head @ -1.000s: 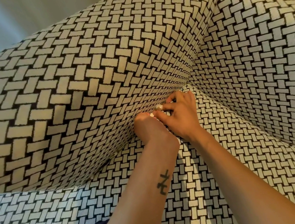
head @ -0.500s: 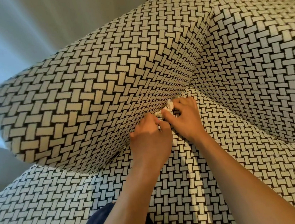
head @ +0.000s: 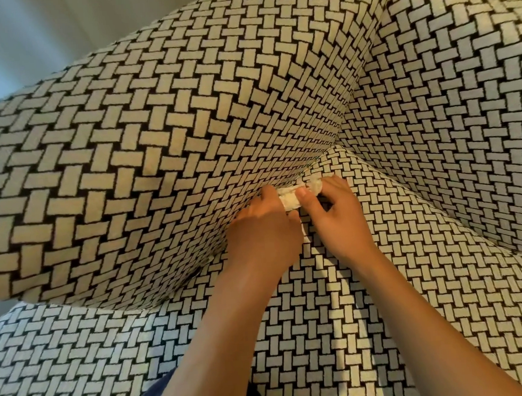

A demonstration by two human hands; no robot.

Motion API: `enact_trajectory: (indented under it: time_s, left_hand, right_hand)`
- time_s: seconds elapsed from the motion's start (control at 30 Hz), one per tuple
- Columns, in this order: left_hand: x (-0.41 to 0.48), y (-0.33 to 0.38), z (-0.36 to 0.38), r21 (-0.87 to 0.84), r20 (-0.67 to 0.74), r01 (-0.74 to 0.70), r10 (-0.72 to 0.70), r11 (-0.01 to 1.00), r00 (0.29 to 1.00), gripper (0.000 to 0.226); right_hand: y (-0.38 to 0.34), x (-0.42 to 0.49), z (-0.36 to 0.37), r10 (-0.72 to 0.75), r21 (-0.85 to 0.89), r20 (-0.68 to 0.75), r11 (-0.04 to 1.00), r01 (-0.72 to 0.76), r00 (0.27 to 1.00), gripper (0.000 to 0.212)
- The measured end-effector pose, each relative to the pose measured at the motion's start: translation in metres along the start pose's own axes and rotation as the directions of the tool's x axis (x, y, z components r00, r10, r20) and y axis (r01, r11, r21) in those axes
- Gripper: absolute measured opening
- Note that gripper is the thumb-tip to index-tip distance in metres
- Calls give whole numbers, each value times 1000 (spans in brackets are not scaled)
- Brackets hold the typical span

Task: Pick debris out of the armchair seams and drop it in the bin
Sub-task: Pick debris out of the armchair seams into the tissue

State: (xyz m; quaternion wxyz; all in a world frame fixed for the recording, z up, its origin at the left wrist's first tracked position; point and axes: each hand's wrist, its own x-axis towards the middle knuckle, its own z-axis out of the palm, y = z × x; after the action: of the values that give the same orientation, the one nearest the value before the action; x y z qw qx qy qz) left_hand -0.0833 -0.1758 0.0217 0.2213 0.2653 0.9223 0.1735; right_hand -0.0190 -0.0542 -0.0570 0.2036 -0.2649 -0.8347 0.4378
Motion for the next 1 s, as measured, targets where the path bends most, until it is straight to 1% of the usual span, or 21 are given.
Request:
enact_trajectory:
  time_s: [0.1,0.17,0.23,0.33,0.4,0.47,0.5,0.53,0.57,0.63,0.67,0.7,0.73,0.8,0.87,1.0]
  left_hand:
    - [-2,1,-3,-35,38,-16,18,999,999,33]
    - [-5,-1,-6,-53,45,-32,35,998,998,24]
    - [-7,-5,-7,-43,41,-36,38,998,998,19]
    - [-11,-15,-9,-23,18,-22,22,999,1000,21]
    - [-15,-18,-11,-4,39,2,-2,1000,999,25]
    - [-15,-20,-11,17,84,24,-25,1000,996,28]
    - [-14,-21,-10,19,105,37,-39,999,994,29]
    - [-13,-21,-10,15,119,51,-53,999,991,30]
    - [-12,-22,-10,14,130,64,-65,998,989,30]
    - [-13,-21,-11,37,162,70,-75,997,984,31]
    - [-13,-21,-12,40,178,75,-81,996,981,35]
    - [-14,-21,-14,35,189,78,-83,996,978,40]
    - [-15,-20,-16,29,190,79,-83,996,978,43]
    - [-14,-19,-18,15,172,101,-102,995,980,42]
    - [-13,-19,-17,14,160,134,-134,991,978,39]
    - [-9,-21,-15,27,177,153,-155,988,972,26]
  right_hand:
    - [-15,-5,-7,-22,30,36,999,21,999,23]
    - [-26,-11,-8,-69,19,80,998,68,994,23]
    - [-34,-14,-10,-79,6,136,997,78,988,25]
    - [-30,-16,-12,-75,6,190,997,75,979,32]
    - [-24,-16,-16,-46,13,161,999,44,986,39]
    - [-16,-10,-18,-20,-25,91,999,23,996,32]
    - [-13,-6,-17,-17,-75,64,997,22,998,25]
    - [-10,-1,-16,-20,-153,64,988,30,998,24]
    - [-8,4,-13,-24,-248,98,968,48,995,33]
    - [-9,12,-4,-14,-437,176,895,91,984,56]
    - [-9,15,2,-15,-509,191,853,112,981,62]
    - [-9,17,8,-17,-557,184,822,118,983,64]
    - [-9,19,14,-16,-582,153,807,103,988,60]
    - [-9,22,23,-30,-583,82,810,73,996,41]
    - [-7,23,30,-74,-561,55,823,92,996,25]
    - [0,16,27,-159,-417,68,892,173,985,17]
